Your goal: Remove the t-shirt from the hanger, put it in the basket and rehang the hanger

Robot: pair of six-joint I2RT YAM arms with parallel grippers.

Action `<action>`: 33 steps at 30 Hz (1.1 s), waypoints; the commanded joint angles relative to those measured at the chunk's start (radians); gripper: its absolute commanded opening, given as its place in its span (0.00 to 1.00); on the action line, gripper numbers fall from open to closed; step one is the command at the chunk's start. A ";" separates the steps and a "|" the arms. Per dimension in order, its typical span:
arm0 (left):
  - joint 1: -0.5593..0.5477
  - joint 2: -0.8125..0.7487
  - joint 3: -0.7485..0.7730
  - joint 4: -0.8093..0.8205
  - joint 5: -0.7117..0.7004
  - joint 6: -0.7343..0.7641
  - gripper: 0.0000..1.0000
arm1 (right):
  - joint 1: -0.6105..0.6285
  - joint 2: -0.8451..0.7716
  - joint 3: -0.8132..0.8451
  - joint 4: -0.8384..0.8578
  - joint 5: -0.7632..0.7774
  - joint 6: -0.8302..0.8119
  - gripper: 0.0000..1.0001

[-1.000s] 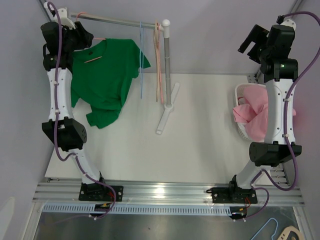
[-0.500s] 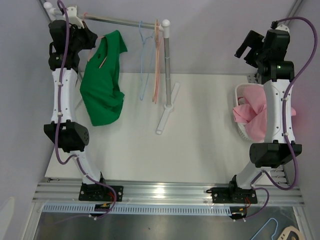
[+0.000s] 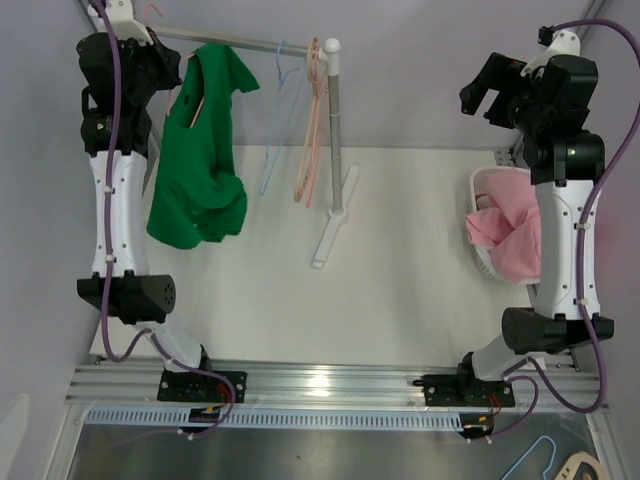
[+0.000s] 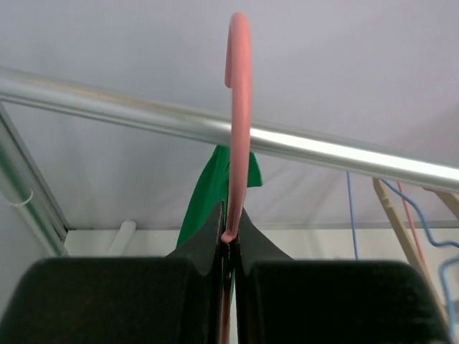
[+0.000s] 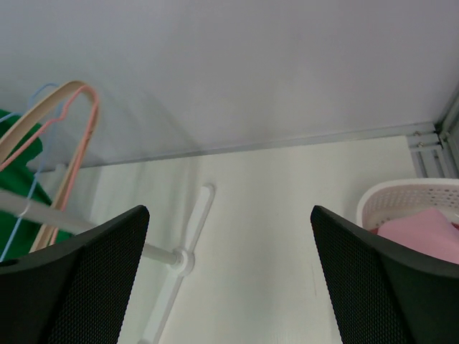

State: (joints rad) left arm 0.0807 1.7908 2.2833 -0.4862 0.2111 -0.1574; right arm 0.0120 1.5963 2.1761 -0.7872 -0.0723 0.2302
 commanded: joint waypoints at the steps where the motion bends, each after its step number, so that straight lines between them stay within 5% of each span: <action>1: -0.050 -0.171 -0.094 0.138 -0.100 0.010 0.01 | 0.066 -0.103 -0.039 0.052 -0.070 -0.066 1.00; 10: -0.145 -0.336 -0.258 0.018 -0.410 -0.025 0.01 | 0.428 -0.174 -0.098 0.020 -0.313 -0.187 1.00; 17: -0.320 -0.458 -0.381 -0.041 -0.951 -0.096 0.01 | 0.836 -0.159 -0.248 0.131 -0.392 -0.183 1.00; 25: -0.433 -0.542 -0.433 -0.232 -1.067 -0.228 0.01 | 1.134 -0.063 -0.492 0.515 -0.434 -0.068 0.99; 33: -0.486 -0.602 -0.462 -0.252 -1.030 -0.228 0.01 | 1.157 0.132 -0.415 0.681 -0.363 -0.071 1.00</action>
State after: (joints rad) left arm -0.3920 1.2156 1.8156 -0.7387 -0.8082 -0.3496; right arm 1.1687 1.6608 1.6901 -0.2508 -0.4759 0.1585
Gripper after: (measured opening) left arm 0.037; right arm 0.993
